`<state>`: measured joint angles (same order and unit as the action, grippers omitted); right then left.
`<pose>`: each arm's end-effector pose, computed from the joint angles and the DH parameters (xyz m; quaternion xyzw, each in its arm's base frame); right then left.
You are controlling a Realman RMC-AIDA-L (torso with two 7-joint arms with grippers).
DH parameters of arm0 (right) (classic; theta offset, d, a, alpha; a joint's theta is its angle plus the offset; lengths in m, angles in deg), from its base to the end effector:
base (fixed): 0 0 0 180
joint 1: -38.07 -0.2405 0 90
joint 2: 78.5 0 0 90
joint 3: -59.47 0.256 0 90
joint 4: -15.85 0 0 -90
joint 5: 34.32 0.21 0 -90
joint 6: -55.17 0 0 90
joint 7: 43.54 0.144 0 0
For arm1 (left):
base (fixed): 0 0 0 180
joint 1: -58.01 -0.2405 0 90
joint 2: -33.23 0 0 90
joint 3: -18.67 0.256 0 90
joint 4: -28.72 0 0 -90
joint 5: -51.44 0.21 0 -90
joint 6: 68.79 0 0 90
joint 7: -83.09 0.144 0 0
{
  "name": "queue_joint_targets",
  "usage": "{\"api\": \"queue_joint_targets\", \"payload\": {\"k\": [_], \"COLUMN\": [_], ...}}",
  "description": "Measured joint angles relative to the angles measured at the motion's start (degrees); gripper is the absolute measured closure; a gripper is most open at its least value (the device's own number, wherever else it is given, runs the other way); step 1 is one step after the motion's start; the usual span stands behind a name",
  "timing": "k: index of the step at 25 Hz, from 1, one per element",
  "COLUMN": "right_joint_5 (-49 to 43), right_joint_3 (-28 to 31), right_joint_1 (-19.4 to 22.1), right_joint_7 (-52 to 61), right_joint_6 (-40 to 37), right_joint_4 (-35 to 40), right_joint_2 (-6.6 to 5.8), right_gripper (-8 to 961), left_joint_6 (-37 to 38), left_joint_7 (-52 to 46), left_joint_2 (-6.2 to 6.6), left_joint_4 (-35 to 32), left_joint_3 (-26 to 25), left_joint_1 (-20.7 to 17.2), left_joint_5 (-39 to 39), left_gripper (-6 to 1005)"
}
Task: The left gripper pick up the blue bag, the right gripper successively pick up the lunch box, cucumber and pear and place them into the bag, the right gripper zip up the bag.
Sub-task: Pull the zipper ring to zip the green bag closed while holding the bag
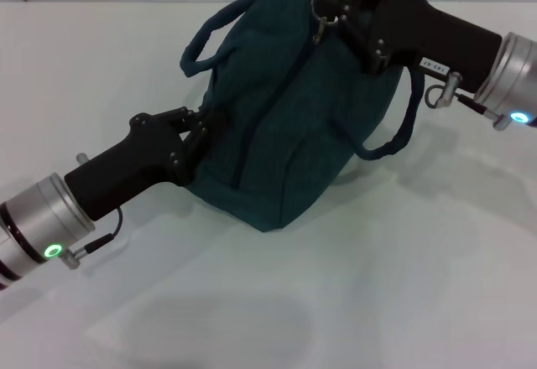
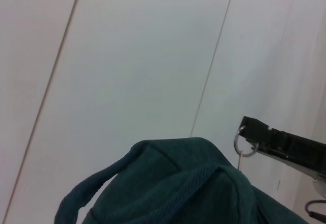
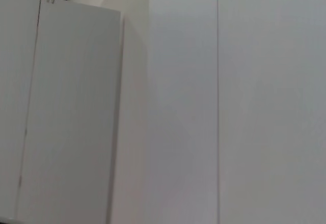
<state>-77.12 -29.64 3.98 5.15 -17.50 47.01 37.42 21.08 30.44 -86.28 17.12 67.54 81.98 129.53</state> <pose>0.1579 0.3708 -0.0241 -0.8730 0.0262 0.4298 0.2288 -0.2765 0.2832 -0.0356 -0.8358 -0.2334 -0.4395 0.2319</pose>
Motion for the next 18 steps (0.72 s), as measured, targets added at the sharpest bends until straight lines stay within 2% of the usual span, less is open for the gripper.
{"api": "queue_joint_targets", "payload": {"k": [11,18], "right_joint_5": [-0.1,-0.3], "right_joint_3": [7.3,7.6], "right_joint_1": [0.1,0.4], "right_joint_7": [-1.4,-1.8], "right_joint_6": [0.2,0.3], "right_joint_4": [-2.6,-2.9], "right_joint_2": [-0.22,-0.12], "right_gripper": [935,935], "left_joint_6": [2.4,3.1], "left_joint_7": [0.0,0.0], "left_joint_2": [0.35,0.96], "left_joint_4": [-2.9,-3.7], "left_joint_3": [0.0,-0.3], "left_joint_1": [-2.7,-4.0], "left_joint_5": [3.8,4.0], "left_gripper": [943,946]}}
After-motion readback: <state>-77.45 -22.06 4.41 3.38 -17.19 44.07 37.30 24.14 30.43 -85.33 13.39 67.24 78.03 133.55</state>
